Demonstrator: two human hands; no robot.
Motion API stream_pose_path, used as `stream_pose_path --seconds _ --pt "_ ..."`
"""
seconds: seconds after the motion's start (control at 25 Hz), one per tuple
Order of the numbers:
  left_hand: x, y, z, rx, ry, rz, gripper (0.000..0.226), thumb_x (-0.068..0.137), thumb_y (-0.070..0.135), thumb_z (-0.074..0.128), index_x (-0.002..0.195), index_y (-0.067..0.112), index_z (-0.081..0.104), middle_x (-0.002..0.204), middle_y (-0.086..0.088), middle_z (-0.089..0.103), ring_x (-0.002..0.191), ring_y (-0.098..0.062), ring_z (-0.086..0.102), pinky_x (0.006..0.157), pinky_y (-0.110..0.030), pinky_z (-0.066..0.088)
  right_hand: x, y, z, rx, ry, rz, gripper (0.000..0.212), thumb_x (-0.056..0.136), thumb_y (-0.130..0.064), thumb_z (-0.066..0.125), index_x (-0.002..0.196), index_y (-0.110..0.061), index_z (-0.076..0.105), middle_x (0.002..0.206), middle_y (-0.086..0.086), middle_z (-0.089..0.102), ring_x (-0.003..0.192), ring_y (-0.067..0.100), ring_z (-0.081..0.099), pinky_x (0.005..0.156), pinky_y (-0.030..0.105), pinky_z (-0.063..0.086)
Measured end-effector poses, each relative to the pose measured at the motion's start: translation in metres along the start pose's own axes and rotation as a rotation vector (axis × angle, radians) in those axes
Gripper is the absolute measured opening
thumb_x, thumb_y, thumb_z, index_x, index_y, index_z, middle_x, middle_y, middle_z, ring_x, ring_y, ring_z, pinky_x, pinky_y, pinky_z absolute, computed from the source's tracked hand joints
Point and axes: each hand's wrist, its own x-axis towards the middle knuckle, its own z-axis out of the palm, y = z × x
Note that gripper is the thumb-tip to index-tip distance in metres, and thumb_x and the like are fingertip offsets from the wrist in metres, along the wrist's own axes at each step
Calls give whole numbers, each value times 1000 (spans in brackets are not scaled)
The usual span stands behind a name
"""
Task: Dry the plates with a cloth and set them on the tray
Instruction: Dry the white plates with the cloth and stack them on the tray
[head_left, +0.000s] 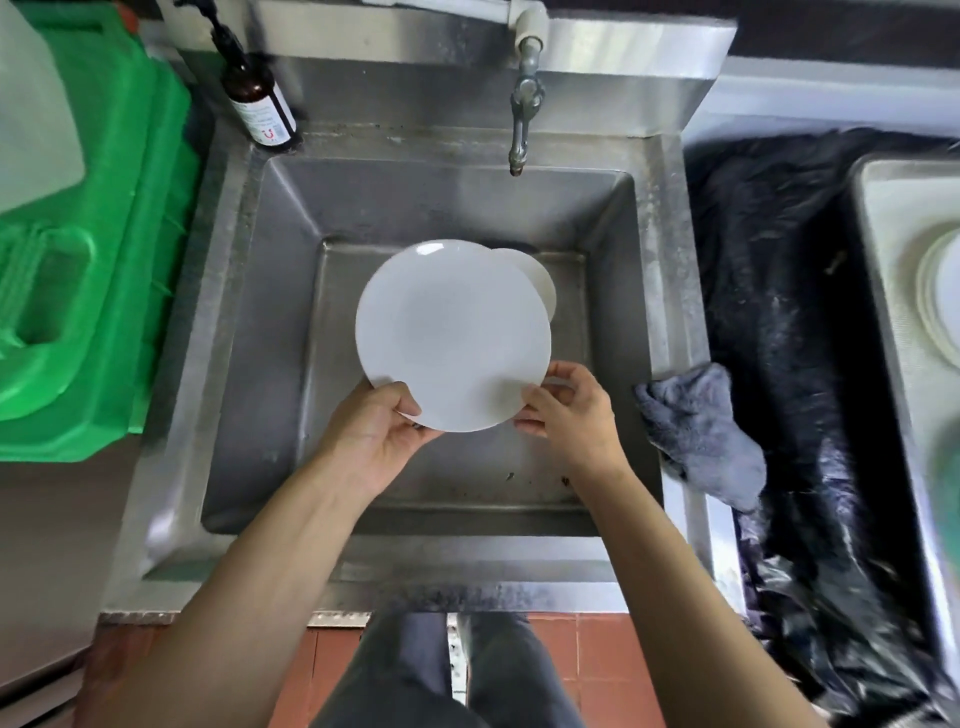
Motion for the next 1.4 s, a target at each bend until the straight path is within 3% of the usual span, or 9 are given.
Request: stream_pose_path --seconds 0.16,0.28,0.4,0.52,0.72,0.88,1.12,1.28,1.4 --pt "-20 6 12 53 -31 32 72 69 -19 33 135 1 54 129 -11 68 118 -36 64 92 -59 54 -4 -3 -46 -375 245 -187 9 99 -27 61 104 -21 65 100 4 73 88 17 70 85 39 56" --pt "-36 9 24 72 -62 61 72 67 -18 33 131 3 57 126 -9 70 117 -34 65 93 -59 54 -2 10 -92 -867 548 -352 37 88 -19 66 125 -17 65 122 15 63 115 38 56 99 49 42" --pt "-47 9 32 97 -94 85 73 65 -17 34 130 6 59 125 -8 71 115 -34 66 94 -60 53 1 30 -128 -1154 490 -51 69 90 -44 67 152 -37 39 162 13 31 151 36 22 117 58 19" --pt "-57 6 39 111 -108 94 71 63 -17 36 126 6 61 123 -8 71 112 -34 68 92 -59 54 3 54 -146 -1103 379 63 77 95 -51 61 160 -45 19 167 15 16 153 37 14 119 58 21" --pt "-71 2 57 202 -122 86 65 68 -17 34 123 3 62 123 -10 71 113 -36 66 83 -53 59 0 63 -151 -1003 412 -155 56 101 -22 56 155 -30 43 157 24 33 136 47 35 112 54 34" --pt "-83 5 74 293 -137 108 61 72 -17 33 125 -3 58 125 -15 69 109 -37 66 77 -50 60 -14 39 -162 -661 573 -262 53 96 -6 56 146 -23 55 133 28 50 114 48 50 99 47 42" --pt "-97 18 91 423 -178 147 47 77 -17 34 112 0 61 118 -13 71 114 -40 62 85 -56 58 -51 -88 -111 -373 668 -791 58 83 -30 66 139 -41 55 116 -4 62 105 5 58 97 8 36" --pt "-108 28 92 477 -248 194 30 63 -4 47 82 13 63 86 -6 68 91 -30 60 73 -46 57 -60 -118 -49 -475 427 -868 56 83 -17 70 139 -24 61 116 7 52 108 24 56 104 33 44" --pt "-116 39 92 543 -294 226 33 54 1 47 66 26 66 71 0 61 78 -23 52 75 -47 48 -62 -120 -18 -448 354 -842 52 90 -17 66 141 -21 58 142 10 46 132 25 47 115 35 38"
